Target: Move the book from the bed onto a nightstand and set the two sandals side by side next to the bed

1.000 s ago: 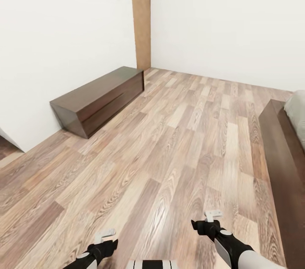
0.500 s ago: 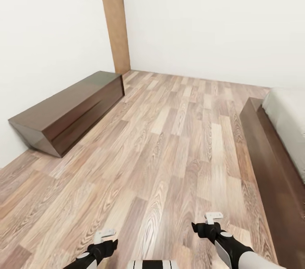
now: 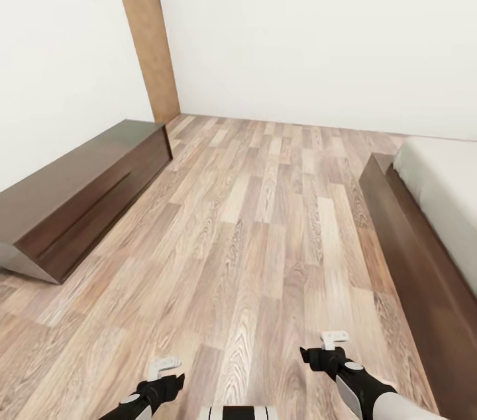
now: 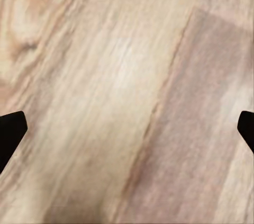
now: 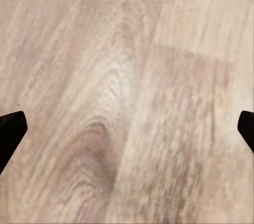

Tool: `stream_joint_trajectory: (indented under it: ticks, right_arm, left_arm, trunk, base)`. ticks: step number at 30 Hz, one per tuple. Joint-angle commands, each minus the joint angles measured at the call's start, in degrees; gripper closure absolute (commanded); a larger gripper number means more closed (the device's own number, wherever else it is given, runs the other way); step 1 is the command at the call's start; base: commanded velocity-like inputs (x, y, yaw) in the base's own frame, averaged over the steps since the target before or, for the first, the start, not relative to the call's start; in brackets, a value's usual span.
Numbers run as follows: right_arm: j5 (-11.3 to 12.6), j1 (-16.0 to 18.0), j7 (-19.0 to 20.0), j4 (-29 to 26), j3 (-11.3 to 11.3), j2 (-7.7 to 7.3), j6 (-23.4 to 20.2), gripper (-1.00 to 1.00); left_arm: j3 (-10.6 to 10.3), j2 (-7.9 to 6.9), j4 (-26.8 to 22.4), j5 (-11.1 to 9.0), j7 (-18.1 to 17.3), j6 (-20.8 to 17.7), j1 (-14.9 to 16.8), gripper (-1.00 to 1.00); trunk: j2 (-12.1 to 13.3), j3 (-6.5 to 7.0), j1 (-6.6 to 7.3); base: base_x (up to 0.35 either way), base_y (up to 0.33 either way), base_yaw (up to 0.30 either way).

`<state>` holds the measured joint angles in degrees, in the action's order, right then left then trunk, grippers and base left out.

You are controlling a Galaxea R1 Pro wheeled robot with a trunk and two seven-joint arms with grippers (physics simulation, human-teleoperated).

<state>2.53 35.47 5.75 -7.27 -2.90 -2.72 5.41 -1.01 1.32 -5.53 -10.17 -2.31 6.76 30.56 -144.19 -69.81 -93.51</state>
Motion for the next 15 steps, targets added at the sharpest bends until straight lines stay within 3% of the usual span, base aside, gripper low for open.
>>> stream_joint_trajectory:
  ticks: [1, 8, 15]
  right_arm:
    - [0.3, 0.0, 0.2, 0.1, -0.3, -0.02, 0.2, -1.0]
    - [0.4, 0.0, 0.3, 0.1, -0.3, -0.01, 0.2, -1.0]
    - [0.4, 0.0, 0.4, 0.2, -0.3, -0.01, 0.2, -1.0]
  left_arm:
    - [-0.1, 0.0, 0.1, -0.6, -0.2, 0.2, 0.0, -1.0]
    - [-0.1, 0.0, 0.1, -0.6, -0.2, 0.2, 0.0, -1.0]
    - [-0.1, 0.0, 0.1, -0.6, -0.2, 0.2, 0.0, -1.0]
  trunk:
    - [0.0, -0.04, -0.02]
    - [0.0, -0.04, -0.02]
    - [0.0, -0.04, -0.02]
  base:
    - [0.333, 0.137, -0.032]
    - [0.333, 0.138, -0.033]
    - [0.333, 0.135, -0.224]
